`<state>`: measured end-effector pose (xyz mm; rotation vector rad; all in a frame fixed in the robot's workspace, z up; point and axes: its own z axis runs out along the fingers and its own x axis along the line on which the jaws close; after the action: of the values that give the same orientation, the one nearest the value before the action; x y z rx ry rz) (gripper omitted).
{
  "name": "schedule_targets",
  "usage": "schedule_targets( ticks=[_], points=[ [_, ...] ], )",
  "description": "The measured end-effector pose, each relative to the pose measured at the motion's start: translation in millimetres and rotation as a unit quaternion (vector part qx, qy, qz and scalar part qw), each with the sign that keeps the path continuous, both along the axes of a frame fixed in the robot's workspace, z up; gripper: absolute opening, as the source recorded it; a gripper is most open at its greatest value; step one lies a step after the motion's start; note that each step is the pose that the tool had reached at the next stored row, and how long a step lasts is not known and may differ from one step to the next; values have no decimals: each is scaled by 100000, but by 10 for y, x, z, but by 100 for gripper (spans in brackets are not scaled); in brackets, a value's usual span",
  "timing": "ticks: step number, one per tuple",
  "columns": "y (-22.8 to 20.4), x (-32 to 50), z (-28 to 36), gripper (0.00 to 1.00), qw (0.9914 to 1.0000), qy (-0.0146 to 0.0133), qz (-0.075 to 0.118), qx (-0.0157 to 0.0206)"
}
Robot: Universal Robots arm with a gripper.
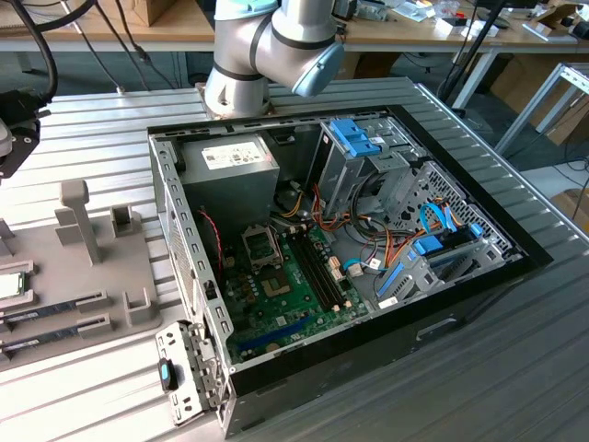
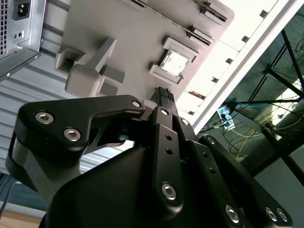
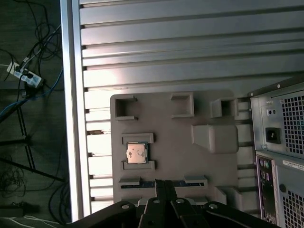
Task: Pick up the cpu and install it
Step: 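Reach for the cpu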
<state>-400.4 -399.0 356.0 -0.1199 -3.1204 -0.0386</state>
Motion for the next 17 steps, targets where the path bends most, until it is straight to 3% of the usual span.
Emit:
schedule_targets(
  ticks=[17],
  points=[
    [0, -29, -39, 11, 100000, -4, -3, 2]
  ],
)
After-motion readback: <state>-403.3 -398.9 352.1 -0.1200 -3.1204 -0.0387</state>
